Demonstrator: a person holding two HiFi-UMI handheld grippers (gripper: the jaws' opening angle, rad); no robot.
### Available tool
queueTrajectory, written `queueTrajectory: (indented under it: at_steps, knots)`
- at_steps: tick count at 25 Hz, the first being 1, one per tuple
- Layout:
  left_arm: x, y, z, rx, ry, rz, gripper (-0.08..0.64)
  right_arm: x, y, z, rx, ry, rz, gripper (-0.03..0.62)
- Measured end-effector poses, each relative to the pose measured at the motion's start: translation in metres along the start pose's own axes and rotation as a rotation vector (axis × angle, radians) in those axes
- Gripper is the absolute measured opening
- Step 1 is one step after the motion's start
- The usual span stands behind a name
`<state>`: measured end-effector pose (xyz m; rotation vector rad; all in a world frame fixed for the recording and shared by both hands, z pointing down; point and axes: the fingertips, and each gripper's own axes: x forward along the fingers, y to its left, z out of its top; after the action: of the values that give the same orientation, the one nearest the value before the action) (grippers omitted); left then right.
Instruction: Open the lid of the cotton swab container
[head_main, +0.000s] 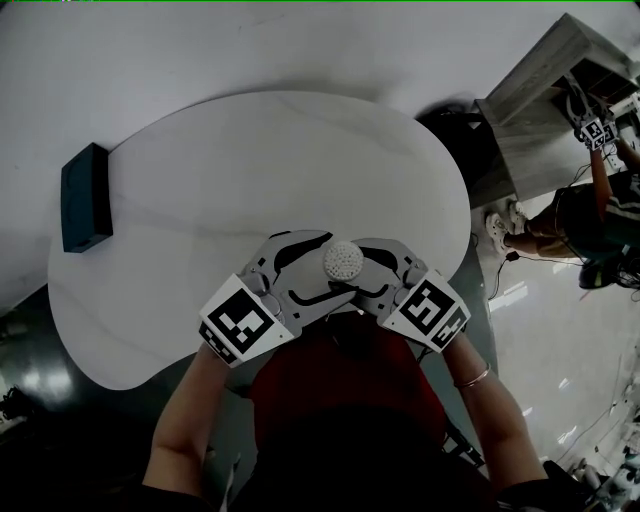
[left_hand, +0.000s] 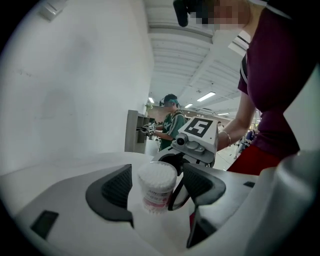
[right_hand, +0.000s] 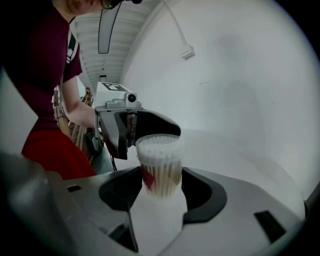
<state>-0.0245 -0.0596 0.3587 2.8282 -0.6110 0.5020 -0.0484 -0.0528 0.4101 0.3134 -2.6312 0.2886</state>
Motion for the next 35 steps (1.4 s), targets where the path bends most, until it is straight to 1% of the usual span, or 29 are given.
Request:
queueTrajectory:
  at_steps: [3, 9, 13, 15, 18, 25, 29, 32, 35]
  knots:
    - [0.002, -0.008, -0.004, 0.028, 0.032, -0.037, 0.296, 0.001, 0.008, -0.001, -0.024, 0.010, 0.010, 0.256]
    - [0.002, -0.010, -0.008, 0.034, 0.040, -0.042, 0.289, 0.002, 0.014, -0.004, -0.037, 0.013, -0.001, 0.256]
    - [0.003, -0.012, -0.007, 0.040, 0.042, -0.064, 0.279, 0.000, 0.014, -0.005, -0.044, 0.004, -0.022, 0.256]
    - [0.004, -0.012, -0.007, 0.031, 0.044, -0.075, 0.278, -0.001, 0.013, -0.005, -0.040, -0.001, -0.030, 0.256]
    - [0.007, -0.012, -0.009, 0.021, 0.056, -0.094, 0.276, -0.003, 0.012, -0.008, -0.037, -0.006, -0.041, 0.256]
    - [0.016, -0.010, -0.007, 0.030, 0.090, -0.124, 0.276, -0.008, 0.002, -0.010, -0.061, -0.012, -0.087, 0.256]
    - [0.023, -0.011, 0.001, -0.028, 0.077, -0.149, 0.275, -0.010, -0.005, -0.016, -0.118, 0.020, -0.121, 0.253]
    - [0.027, -0.009, 0.001, -0.062, 0.083, -0.156, 0.276, -0.012, -0.008, -0.018, -0.103, 0.018, -0.125, 0.253]
    - [0.029, -0.010, 0.000, -0.114, 0.092, -0.189, 0.276, -0.014, -0.009, -0.021, -0.125, 0.026, -0.126, 0.253]
